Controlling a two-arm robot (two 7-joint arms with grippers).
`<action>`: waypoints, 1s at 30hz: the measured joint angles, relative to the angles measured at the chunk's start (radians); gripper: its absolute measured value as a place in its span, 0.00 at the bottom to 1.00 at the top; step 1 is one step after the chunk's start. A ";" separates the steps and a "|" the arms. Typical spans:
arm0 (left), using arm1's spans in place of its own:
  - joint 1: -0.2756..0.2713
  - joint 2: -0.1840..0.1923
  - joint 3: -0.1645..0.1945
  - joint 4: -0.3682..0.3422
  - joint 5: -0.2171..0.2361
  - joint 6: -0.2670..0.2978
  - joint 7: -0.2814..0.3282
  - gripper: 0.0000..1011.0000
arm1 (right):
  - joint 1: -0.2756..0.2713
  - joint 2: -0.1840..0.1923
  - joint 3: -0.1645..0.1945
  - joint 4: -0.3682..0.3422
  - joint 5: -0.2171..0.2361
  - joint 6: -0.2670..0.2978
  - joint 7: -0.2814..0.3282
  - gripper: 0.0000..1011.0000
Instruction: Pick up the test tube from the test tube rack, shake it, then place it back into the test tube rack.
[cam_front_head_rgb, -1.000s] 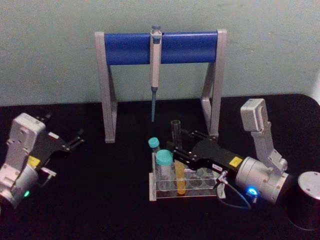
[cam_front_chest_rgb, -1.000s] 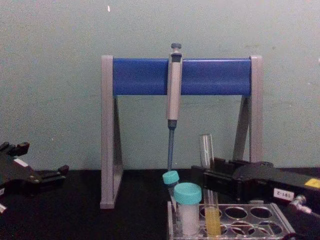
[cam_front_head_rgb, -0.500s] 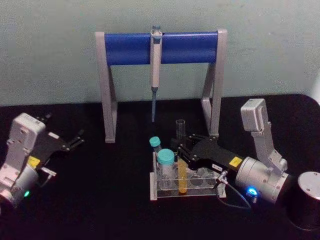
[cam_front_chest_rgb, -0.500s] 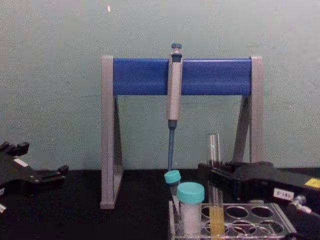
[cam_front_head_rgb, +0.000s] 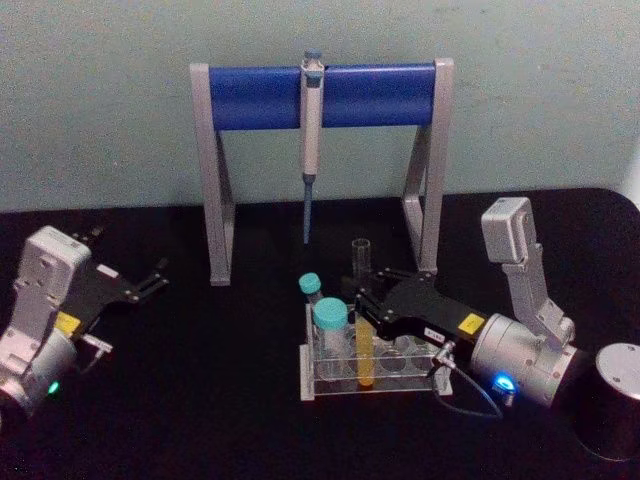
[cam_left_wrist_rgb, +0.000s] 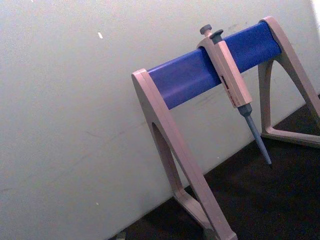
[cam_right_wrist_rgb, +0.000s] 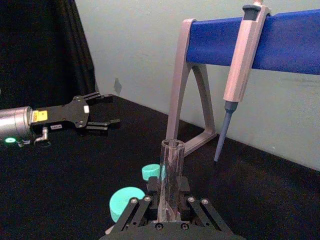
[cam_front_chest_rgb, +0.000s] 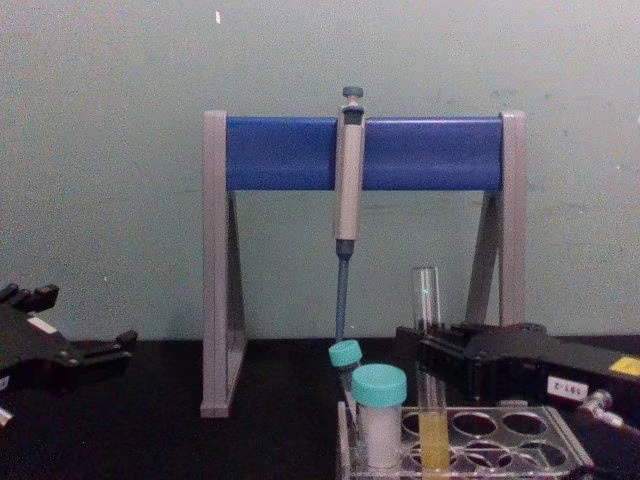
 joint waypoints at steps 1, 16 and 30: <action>0.000 0.000 0.000 0.000 0.000 0.000 0.000 0.99 | 0.000 0.000 0.000 0.000 0.000 -0.001 0.000 0.23; 0.000 0.000 0.000 0.000 0.000 0.000 0.000 0.99 | -0.040 -0.005 0.012 0.006 0.023 -0.120 0.052 0.23; 0.000 0.000 0.000 0.000 0.000 0.000 0.000 0.99 | -0.073 0.012 0.031 -0.039 0.022 -0.152 0.047 0.23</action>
